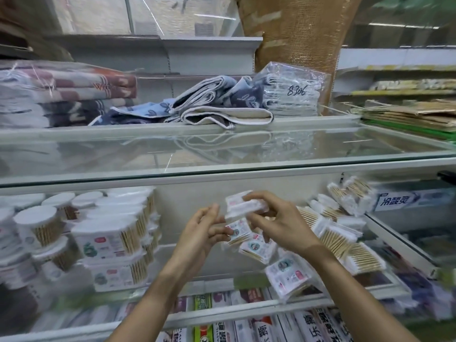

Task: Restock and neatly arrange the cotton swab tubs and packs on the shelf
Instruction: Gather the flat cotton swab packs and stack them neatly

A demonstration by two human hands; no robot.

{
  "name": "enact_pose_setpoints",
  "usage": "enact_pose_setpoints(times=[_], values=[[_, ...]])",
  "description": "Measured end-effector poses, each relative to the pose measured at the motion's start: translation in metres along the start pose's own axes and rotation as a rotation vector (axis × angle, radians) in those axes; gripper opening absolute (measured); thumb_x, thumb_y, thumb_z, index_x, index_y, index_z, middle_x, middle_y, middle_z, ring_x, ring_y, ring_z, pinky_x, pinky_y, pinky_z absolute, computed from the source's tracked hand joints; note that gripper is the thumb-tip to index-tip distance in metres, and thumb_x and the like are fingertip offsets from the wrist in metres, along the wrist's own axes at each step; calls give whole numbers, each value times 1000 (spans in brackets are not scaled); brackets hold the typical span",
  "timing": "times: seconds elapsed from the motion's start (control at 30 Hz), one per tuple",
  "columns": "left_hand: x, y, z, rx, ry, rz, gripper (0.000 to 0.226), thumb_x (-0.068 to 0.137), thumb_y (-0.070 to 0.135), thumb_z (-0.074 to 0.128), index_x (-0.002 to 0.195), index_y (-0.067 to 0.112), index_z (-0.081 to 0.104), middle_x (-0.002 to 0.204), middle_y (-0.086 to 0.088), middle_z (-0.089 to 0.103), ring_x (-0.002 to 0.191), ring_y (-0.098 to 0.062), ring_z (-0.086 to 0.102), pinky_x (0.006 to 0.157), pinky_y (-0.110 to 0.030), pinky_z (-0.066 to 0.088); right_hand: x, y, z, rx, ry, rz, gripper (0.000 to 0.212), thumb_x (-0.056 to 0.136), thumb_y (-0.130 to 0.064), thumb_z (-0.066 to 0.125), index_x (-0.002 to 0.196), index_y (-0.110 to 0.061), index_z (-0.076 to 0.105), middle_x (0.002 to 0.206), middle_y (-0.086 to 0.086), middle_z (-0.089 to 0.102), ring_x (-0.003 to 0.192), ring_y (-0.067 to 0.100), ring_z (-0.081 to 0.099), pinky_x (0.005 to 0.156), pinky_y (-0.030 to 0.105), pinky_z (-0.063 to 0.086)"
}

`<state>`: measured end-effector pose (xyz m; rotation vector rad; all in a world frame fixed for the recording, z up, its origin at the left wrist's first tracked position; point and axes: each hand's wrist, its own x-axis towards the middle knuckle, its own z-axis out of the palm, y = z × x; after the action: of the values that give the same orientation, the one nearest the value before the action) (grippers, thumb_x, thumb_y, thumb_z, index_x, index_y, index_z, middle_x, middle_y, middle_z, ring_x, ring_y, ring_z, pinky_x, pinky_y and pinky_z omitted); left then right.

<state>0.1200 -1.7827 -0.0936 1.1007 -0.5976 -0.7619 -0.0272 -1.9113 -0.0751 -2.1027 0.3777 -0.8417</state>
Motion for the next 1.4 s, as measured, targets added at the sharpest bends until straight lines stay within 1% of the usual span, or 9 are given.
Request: enact_pose_setpoints(times=[0.13,0.23,0.33,0.47,0.7,0.8,0.9,1.2,1.4], values=[[2,-2,-6,-28,-11,-11,38,94,18,62,127,2,53,99,-14,75,72,-20,71,67,-25,59,-6,7,13,-24,-75,-22,36,90,-16,72,118,-37,65,95,-4,72,70,26,70,62,43,60],[2,-3,-12,15,11,25,40,92,8,65,130,6,53,105,-15,76,83,-21,72,74,-29,58,-8,5,16,-29,-154,-33,45,88,-22,76,127,-37,62,116,-19,68,97,9,69,74,36,62],[3,0,-18,94,54,119,40,90,6,68,128,10,56,112,-11,74,95,-21,73,79,-31,58,-7,0,14,124,-193,14,64,85,-21,79,137,-44,49,117,-11,70,107,9,68,83,31,60],[-3,6,-25,266,79,238,42,89,12,71,128,22,58,115,1,72,106,-13,70,92,-35,57,1,-1,18,263,-83,98,68,87,-20,76,140,-43,42,114,2,72,99,16,71,76,30,59],[-8,7,-29,276,77,300,50,87,13,72,130,27,51,115,3,73,105,-10,70,88,-32,58,8,0,32,298,-89,113,37,91,-12,70,125,-22,57,108,1,76,98,21,72,79,37,61],[-12,10,-32,314,34,289,53,89,17,71,133,33,46,112,3,73,99,-9,71,82,-24,57,13,-4,26,267,-74,128,22,93,-12,68,113,-20,65,101,3,74,87,13,71,71,24,57],[-12,14,-37,382,21,310,55,89,27,70,137,34,44,114,1,70,100,-10,71,80,-20,56,22,-4,19,141,-117,135,16,91,-15,68,104,-24,67,97,1,73,88,11,72,76,31,60],[-8,10,-44,598,-31,321,33,88,21,73,119,28,62,97,1,73,92,-20,70,81,-36,60,46,-21,11,-82,-296,-37,36,87,-10,70,119,-26,66,97,-1,67,92,18,67,82,36,59],[-12,5,-42,489,-42,205,29,92,19,68,120,23,63,103,0,74,94,-10,69,76,-17,55,49,-12,16,87,-200,24,39,87,-20,75,124,-24,64,103,4,71,98,16,70,88,38,59]])
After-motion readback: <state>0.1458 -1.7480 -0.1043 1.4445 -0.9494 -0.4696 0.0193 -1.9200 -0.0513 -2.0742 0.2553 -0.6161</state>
